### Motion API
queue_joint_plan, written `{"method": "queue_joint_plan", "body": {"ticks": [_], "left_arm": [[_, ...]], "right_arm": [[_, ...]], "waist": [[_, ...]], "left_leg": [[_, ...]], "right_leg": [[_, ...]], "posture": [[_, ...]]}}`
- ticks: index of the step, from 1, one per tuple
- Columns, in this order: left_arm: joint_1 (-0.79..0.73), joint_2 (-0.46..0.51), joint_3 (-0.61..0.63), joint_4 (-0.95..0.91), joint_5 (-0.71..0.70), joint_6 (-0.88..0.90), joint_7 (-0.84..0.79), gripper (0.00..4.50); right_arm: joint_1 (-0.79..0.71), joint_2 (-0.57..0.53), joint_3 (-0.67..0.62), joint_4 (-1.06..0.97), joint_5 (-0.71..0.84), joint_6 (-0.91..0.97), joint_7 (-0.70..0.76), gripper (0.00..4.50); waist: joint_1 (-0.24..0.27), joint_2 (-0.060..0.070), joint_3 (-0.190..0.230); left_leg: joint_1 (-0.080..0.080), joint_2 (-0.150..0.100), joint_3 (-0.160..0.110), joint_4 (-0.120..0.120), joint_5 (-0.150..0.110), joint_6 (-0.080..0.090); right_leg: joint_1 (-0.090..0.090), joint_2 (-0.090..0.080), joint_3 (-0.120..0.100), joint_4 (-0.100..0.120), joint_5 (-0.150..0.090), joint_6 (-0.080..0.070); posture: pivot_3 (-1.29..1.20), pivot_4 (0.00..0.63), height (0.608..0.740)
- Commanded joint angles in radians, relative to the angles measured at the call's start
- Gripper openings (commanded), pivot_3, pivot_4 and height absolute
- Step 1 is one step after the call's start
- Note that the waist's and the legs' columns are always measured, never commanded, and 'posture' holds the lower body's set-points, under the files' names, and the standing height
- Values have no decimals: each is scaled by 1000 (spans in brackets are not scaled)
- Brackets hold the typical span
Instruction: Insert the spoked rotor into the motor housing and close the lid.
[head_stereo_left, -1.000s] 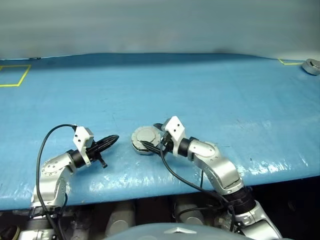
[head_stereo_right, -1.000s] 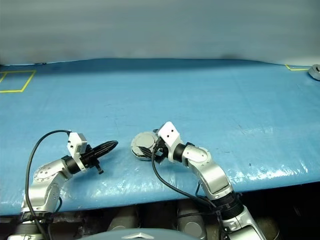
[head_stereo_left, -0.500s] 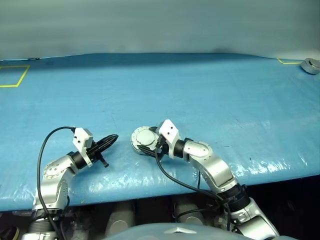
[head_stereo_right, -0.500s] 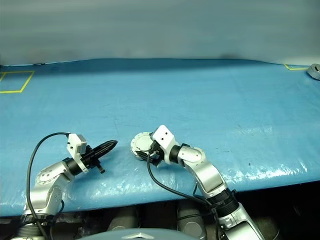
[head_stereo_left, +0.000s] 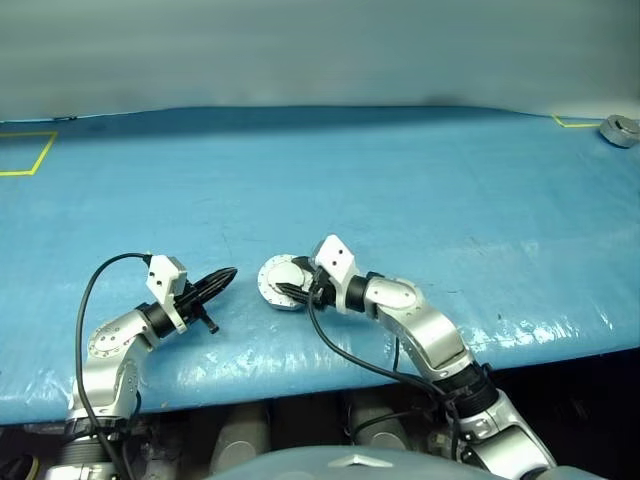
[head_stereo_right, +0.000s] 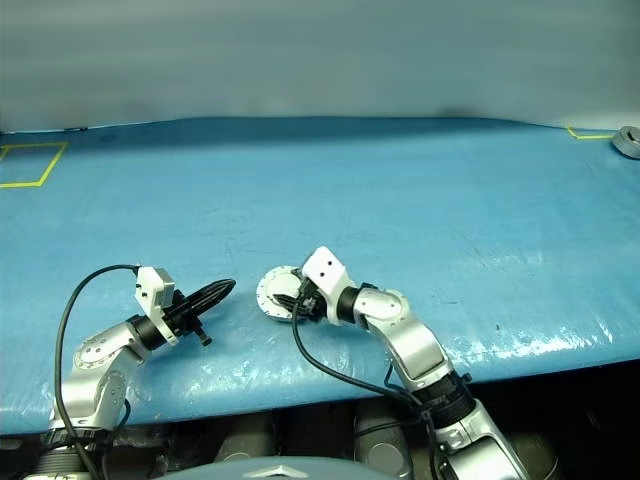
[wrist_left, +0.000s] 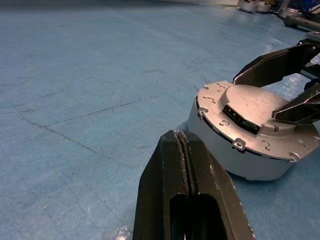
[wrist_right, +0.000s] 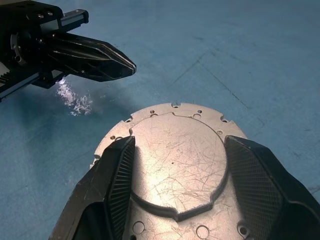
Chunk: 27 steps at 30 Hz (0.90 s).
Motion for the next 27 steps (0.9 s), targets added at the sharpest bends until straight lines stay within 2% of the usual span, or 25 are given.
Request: {"method": "queue_joint_plan", "body": {"ticks": [1, 10, 16, 19, 22, 27], "left_arm": [[-6, 5, 3, -10, -5, -17, 0, 0], [-3, 7, 6, -12, -6, -16, -1, 0], [-1, 9, 4, -18, -6, -10, 0, 0], [-4, 11, 4, -19, -6, -8, 1, 0], [-5, 14, 6, -20, -6, -6, 1, 0], [-3, 20, 8, -22, -6, -5, 2, 0]], "right_arm": [[-16, 9, 16, -47, 3, 28, 1, 2975], [-18, -5, 28, -28, -50, 16, -20, 2975], [-23, 30, -24, -57, 7, -14, -17, 2975], [-17, 26, -11, -49, -1, -29, -2, 3571], [-10, 26, 1, -39, -10, -45, -2, 4469], [-7, 20, 18, -23, -22, -57, 10, 4469]], "waist": [[0, 0, 0], [-5, 0, 0], [-5, 0, 0], [-5, 0, 0], [-5, 0, 0], [-5, 0, 0]], "left_leg": [[0, 0, 0, 0, 0, 0], [0, 0, 0, 0, 0, 0], [0, 0, 0, 0, 0, 0], [0, 0, 0, 0, 0, 0], [0, 0, 0, 0, 0, 0], [0, 0, 0, 0, 0, 0]], "right_leg": [[0, 0, 0, 0, 0, 0], [0, 0, 0, 0, -1, 1], [0, 0, 0, 0, 0, 1], [0, 0, 0, 0, 0, 1], [0, 0, 0, 0, 0, 1], [0, 0, 0, 0, -1, 1]], "posture": [[0, 150, 740], [0, 150, 740], [0, 150, 740], [0, 150, 740], [0, 150, 740], [0, 150, 740]]}}
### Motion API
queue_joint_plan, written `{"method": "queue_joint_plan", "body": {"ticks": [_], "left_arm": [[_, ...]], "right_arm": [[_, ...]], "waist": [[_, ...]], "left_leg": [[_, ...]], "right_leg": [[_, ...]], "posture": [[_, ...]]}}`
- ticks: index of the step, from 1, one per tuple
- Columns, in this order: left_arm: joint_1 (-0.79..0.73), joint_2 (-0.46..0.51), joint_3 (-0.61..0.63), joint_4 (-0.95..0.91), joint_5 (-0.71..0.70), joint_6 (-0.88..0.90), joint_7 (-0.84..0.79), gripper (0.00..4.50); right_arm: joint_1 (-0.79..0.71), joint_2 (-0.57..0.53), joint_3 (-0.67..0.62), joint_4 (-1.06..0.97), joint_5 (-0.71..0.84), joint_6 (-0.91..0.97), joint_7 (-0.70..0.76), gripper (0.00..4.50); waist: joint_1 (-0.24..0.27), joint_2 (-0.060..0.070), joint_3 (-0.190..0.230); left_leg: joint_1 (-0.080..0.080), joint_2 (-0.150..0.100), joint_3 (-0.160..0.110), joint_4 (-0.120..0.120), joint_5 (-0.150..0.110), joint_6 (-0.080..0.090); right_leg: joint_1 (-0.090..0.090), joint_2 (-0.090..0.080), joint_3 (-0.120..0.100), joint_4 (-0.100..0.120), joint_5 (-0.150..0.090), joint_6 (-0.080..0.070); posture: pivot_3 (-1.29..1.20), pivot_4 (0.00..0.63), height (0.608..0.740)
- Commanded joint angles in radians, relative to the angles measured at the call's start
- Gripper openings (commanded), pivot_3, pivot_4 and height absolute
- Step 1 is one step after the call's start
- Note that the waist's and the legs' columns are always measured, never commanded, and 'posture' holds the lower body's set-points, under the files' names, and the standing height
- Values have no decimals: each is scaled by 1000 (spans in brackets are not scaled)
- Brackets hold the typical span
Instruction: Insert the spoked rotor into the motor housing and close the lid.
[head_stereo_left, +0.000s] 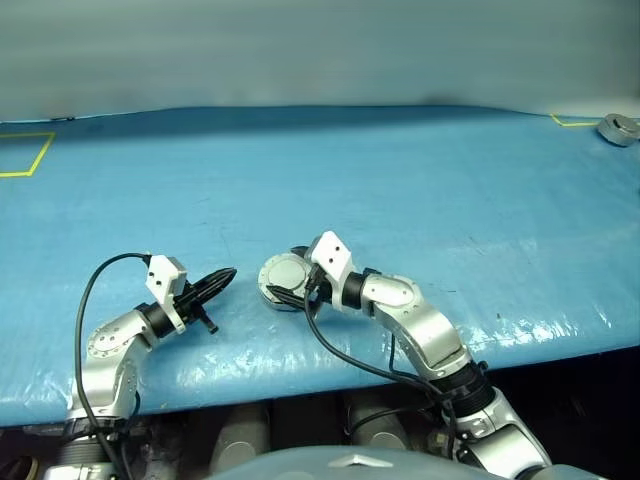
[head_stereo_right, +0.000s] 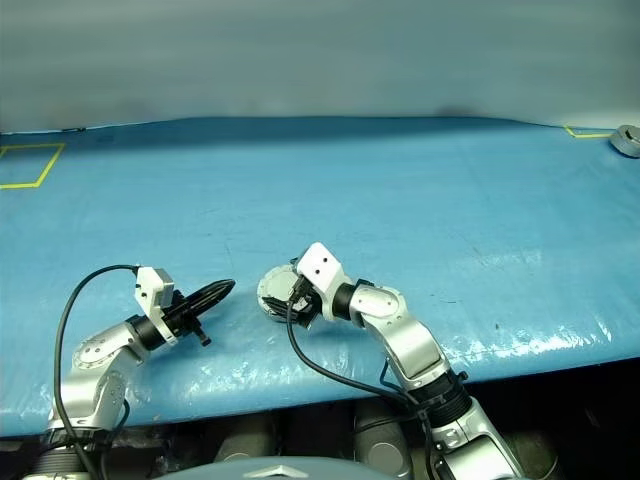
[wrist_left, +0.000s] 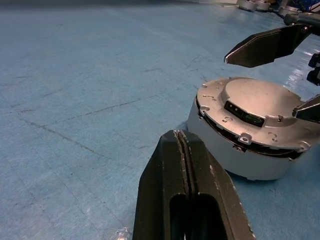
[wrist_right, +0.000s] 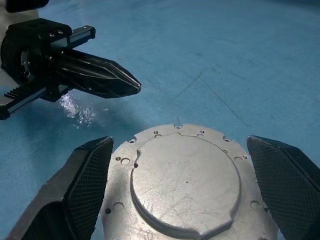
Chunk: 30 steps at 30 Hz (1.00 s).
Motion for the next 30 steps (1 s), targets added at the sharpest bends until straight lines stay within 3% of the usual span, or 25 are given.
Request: {"method": "queue_joint_plan", "body": {"ticks": [1, 10, 16, 30], "left_arm": [[-4, 12, 7, -22, -7, -6, 1, 0], [-1, 16, 6, -27, -4, -5, 8, 0], [-2, 19, 5, -27, -4, -7, 9, 0], [7, 18, 4, -31, -5, -7, 11, 0]], "right_arm": [[-2, 3, 8, -6, -2, -29, 8, 4469], [2, 13, 10, 85, -36, -53, -17, 4469], [1, 20, -2, 93, -21, -50, -9, 3025], [-23, -4, 46, 39, -94, 23, -40, 3028]], "waist": [[0, 0, 0], [0, 0, 0], [0, 0, 0], [0, 0, 0]], "left_leg": [[0, 0, 0, 0, 0, 0], [0, 0, 0, 0, 0, 0], [0, 0, 0, 0, 0, 0], [1, 0, 0, 0, 0, 0]], "right_leg": [[0, 0, 0, 0, 0, 0], [0, 0, 0, 0, 0, 0], [0, 0, 0, 0, 0, 0], [0, 0, 0, 0, 0, 0]], "posture": [[0, 150, 740], [0, 150, 740], [0, 150, 740], [0, 150, 740]]}}
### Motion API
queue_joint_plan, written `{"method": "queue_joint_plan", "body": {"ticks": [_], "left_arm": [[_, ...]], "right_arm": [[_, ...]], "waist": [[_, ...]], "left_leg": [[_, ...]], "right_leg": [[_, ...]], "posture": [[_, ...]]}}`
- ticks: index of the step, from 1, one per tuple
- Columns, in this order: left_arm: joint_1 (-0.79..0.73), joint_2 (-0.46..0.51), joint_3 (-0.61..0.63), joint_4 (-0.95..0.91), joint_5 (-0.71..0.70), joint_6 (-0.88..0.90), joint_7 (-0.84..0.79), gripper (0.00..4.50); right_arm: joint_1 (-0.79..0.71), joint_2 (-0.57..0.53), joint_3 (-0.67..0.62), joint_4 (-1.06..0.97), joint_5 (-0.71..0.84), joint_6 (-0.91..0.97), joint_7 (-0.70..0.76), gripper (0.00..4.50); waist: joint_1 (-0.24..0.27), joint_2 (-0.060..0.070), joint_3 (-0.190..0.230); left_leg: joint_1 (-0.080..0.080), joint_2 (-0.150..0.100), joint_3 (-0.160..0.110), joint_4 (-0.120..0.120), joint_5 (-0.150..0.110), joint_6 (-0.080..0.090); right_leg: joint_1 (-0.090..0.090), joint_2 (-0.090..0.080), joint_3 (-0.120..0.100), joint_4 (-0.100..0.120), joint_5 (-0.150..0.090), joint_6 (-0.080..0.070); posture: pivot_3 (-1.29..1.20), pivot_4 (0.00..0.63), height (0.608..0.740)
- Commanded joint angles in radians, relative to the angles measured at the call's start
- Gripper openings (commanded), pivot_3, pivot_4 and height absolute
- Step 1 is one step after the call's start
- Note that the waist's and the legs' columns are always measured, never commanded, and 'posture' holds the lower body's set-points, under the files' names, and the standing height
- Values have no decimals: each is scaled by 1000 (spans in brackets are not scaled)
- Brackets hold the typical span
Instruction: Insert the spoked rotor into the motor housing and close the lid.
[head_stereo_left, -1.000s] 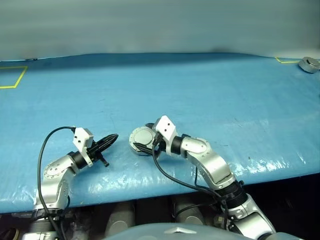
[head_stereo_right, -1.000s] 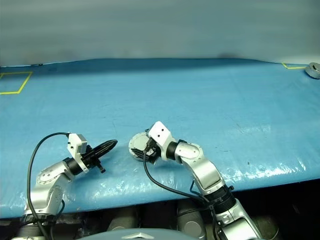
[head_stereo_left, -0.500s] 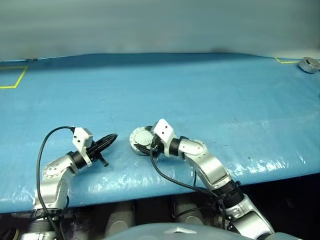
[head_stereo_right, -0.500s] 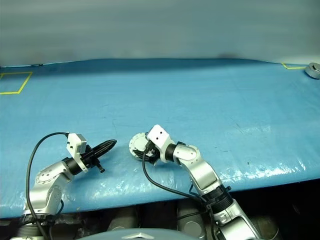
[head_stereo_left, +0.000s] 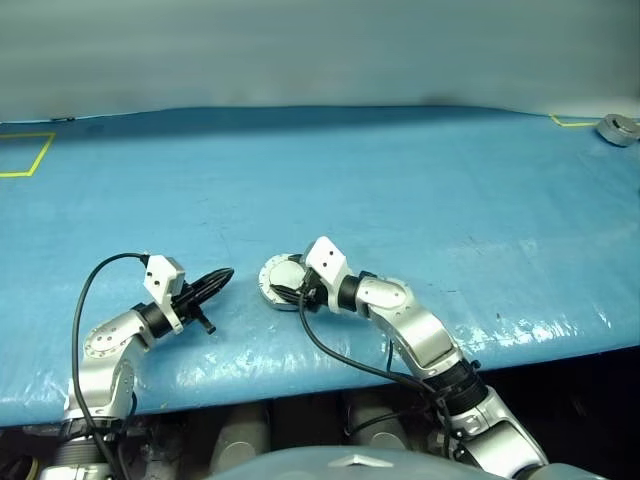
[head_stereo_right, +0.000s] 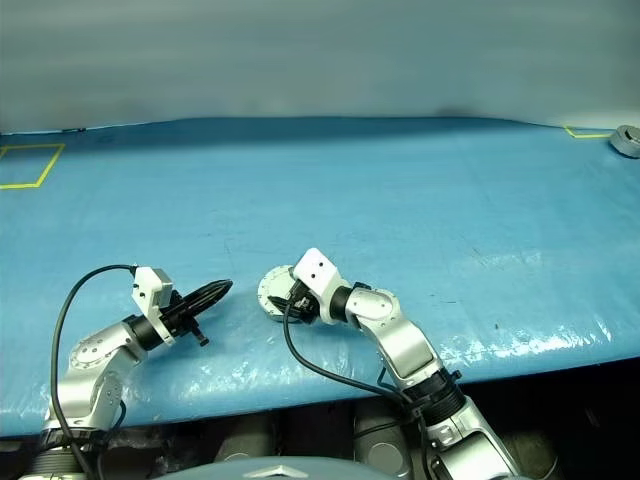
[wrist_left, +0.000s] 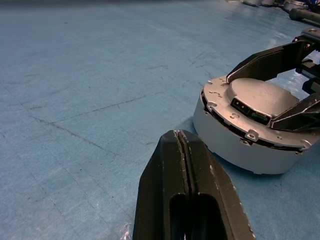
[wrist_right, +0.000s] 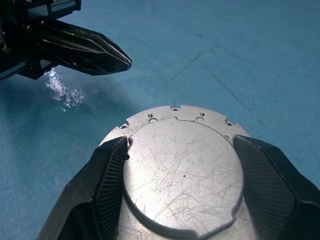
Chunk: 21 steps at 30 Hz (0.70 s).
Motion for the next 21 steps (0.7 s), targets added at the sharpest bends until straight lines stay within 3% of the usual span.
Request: {"method": "queue_joint_plan", "body": {"ticks": [1, 21], "left_arm": [[1, 6, 4, -30, -7, -7, 1, 0], [7, 7, 1, -22, -2, -3, 3, 0]], "right_arm": [[-4, -4, 19, -17, -28, 30, -13, 3028], [-29, 19, 35, -54, -35, 185, -44, 3028]], "waist": [[0, 0, 0], [-1, 0, 0]], "left_leg": [[0, 0, 0, 0, 0, 0], [0, 0, 0, 0, 0, 0]], "right_leg": [[0, 0, 0, 0, 0, 0], [0, 0, 0, 0, -1, -2]], "posture": [[0, 150, 740], [0, 150, 740]]}}
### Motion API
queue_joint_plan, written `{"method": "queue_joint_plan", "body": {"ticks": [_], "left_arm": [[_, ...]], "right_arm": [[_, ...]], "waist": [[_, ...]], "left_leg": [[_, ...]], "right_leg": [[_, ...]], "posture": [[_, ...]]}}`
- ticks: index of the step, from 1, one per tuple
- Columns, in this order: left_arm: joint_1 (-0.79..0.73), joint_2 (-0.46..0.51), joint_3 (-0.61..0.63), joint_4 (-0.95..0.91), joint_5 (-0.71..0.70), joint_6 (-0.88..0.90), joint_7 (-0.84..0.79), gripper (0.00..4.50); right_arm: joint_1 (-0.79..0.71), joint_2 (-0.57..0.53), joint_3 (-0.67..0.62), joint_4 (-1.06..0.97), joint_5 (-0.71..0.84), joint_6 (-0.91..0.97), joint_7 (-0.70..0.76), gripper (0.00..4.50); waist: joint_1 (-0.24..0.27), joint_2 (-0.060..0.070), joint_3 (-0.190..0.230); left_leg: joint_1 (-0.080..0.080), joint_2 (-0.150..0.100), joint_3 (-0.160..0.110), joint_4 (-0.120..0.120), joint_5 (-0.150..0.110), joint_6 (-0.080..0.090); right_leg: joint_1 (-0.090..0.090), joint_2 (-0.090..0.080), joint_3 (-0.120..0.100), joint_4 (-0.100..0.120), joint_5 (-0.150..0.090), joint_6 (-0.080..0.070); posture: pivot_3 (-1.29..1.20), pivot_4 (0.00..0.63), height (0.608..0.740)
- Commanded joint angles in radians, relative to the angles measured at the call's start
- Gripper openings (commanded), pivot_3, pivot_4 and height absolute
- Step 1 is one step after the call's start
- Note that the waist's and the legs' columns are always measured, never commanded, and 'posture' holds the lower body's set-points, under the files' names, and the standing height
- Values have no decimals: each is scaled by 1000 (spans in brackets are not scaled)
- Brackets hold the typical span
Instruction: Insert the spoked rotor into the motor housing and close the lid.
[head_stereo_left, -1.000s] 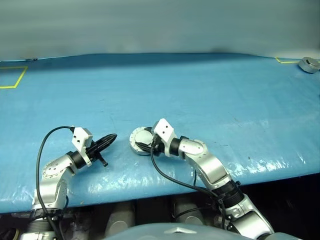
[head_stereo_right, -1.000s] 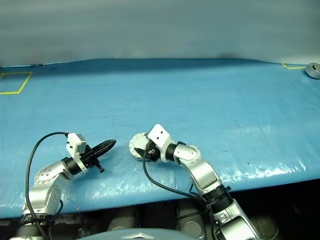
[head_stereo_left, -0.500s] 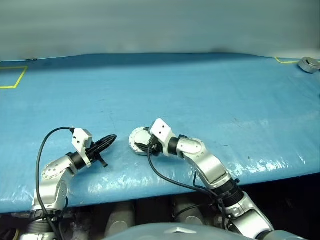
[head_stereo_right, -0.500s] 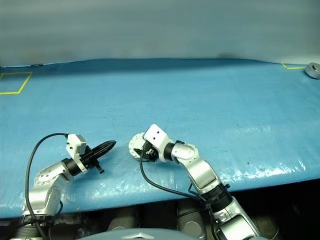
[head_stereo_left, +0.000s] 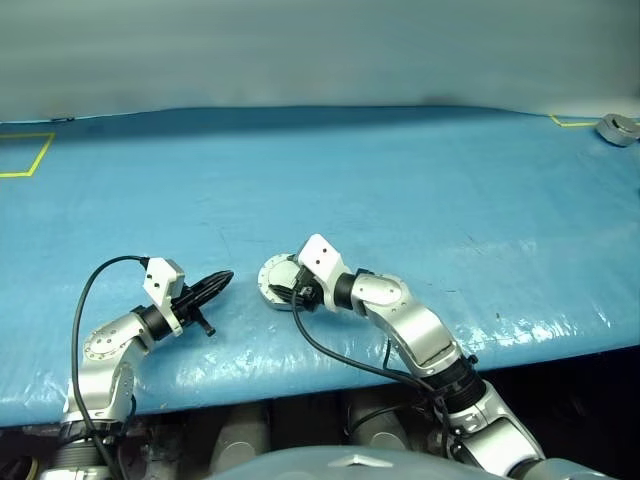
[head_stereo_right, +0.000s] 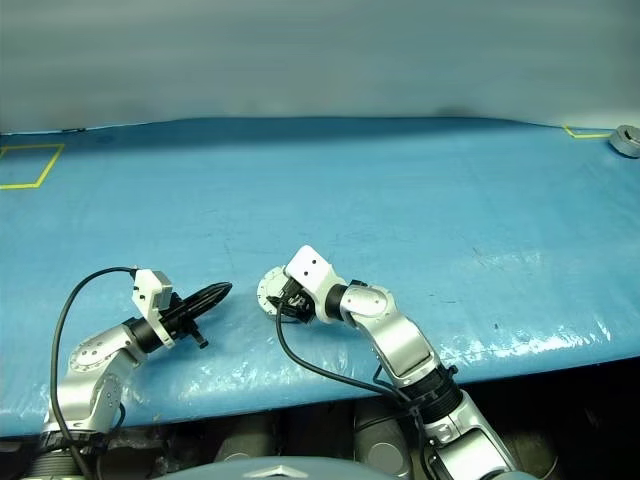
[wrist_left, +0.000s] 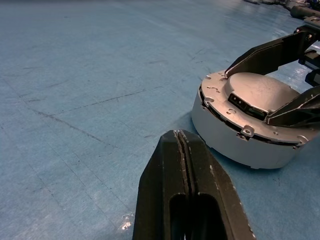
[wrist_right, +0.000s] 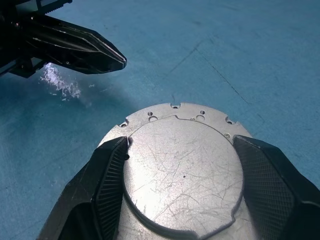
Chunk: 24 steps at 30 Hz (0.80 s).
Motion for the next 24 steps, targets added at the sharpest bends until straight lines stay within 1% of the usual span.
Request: {"method": "queue_joint_plan", "body": {"ticks": [1, 13, 18, 24], "left_arm": [[-3, 8, 0, -21, -2, -2, 2, 0], [-7, 12, -1, -15, 4, 3, 4, 0], [-5, 12, 1, -13, 5, 0, 4, 0], [-3, 14, 4, -13, 6, -2, 4, 0]], "right_arm": [[-4, 5, 24, 1, -20, 43, -22, 3028], [-7, 25, 26, 22, -18, 64, -51, 3028], [-11, 6, 53, 56, -57, 49, -63, 3028], [-13, 5, 68, 96, -74, 55, -74, 3028]], "waist": [[0, 0, 0], [-4, 0, 0], [-6, 0, -1], [-7, -1, -1]], "left_leg": [[0, 0, 0, 0, 0, 0], [1, 1, 0, 0, 0, 0], [2, 1, 0, 0, 1, 0], [8, 2, 2, -1, 1, 0]], "right_leg": [[0, 0, 0, 0, -1, -1], [0, 1, 0, 1, 0, -2], [1, 1, 0, 1, -1, -2], [5, 1, 0, 1, -1, -4]], "posture": [[0, 150, 740], [0, 150, 740], [0, 150, 740], [0, 150, 740]]}}
